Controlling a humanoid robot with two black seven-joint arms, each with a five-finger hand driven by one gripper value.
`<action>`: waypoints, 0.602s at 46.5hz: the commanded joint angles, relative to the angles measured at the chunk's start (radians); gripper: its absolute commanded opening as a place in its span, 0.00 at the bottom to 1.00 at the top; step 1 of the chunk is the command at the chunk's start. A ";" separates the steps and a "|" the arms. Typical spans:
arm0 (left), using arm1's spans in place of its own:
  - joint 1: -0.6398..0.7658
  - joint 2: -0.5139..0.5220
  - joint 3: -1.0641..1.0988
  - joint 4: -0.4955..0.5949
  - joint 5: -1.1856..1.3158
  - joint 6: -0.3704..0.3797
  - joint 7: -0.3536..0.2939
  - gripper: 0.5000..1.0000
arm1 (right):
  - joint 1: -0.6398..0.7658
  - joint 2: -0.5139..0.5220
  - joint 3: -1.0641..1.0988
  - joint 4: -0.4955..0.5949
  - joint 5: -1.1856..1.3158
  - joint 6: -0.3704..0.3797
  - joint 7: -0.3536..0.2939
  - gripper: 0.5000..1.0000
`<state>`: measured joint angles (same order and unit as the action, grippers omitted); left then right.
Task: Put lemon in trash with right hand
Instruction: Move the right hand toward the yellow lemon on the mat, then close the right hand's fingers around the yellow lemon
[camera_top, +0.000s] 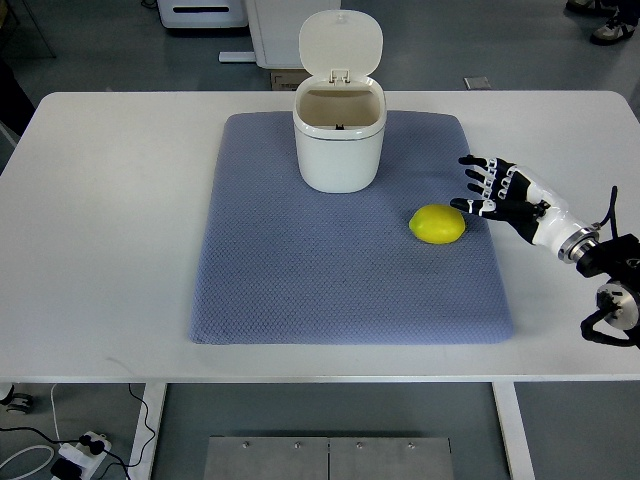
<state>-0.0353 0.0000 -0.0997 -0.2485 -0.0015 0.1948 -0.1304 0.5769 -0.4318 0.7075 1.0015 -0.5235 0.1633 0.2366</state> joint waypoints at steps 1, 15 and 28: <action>0.000 0.000 0.000 0.000 0.000 0.000 0.000 1.00 | -0.015 0.002 0.000 0.011 -0.013 -0.001 0.009 0.99; 0.000 0.000 0.000 0.000 0.000 0.000 0.000 1.00 | -0.042 0.016 0.000 0.016 -0.032 -0.001 0.020 0.99; 0.000 0.000 0.000 0.000 0.000 0.000 0.000 1.00 | -0.048 0.054 0.000 0.014 -0.042 -0.001 0.047 0.97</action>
<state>-0.0353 0.0000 -0.0997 -0.2485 -0.0015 0.1948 -0.1304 0.5328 -0.3846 0.7071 1.0156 -0.5643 0.1627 0.2701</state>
